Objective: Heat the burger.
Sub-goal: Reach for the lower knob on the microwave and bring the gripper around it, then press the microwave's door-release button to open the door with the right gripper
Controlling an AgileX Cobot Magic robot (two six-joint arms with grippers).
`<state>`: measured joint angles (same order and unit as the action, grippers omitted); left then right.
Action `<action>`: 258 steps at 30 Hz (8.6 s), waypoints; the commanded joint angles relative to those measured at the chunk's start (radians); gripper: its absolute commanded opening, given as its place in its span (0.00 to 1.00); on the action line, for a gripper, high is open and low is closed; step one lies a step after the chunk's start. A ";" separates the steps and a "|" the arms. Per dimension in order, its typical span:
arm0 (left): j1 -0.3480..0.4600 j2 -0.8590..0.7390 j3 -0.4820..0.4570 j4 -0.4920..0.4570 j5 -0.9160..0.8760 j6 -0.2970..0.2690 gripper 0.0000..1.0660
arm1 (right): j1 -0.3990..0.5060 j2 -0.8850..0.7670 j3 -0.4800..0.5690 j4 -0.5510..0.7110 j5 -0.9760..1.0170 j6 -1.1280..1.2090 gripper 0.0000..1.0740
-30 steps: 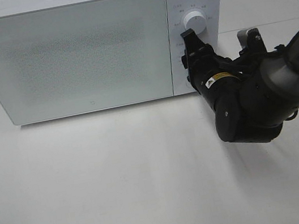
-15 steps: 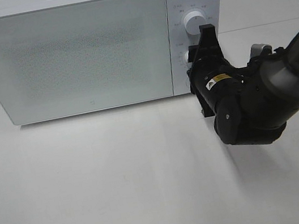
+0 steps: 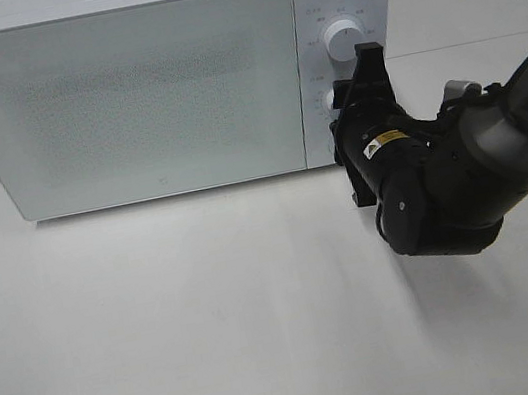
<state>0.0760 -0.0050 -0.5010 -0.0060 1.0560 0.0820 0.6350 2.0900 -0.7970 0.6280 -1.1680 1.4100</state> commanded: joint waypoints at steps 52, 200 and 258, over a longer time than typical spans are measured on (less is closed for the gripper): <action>0.003 -0.024 0.004 -0.008 -0.016 -0.004 0.94 | 0.009 -0.188 0.034 -0.161 0.164 -0.310 0.71; 0.003 -0.020 0.004 -0.006 -0.016 -0.004 0.94 | -0.552 -1.669 0.415 -0.706 1.257 -1.277 0.71; 0.003 -0.020 0.004 -0.006 -0.016 -0.004 0.94 | -0.275 -0.592 0.474 -0.473 0.299 -0.178 0.00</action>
<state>0.0760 -0.0050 -0.5010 -0.0060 1.0500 0.0820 0.3490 1.4960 -0.3240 0.1280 -0.8420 1.2260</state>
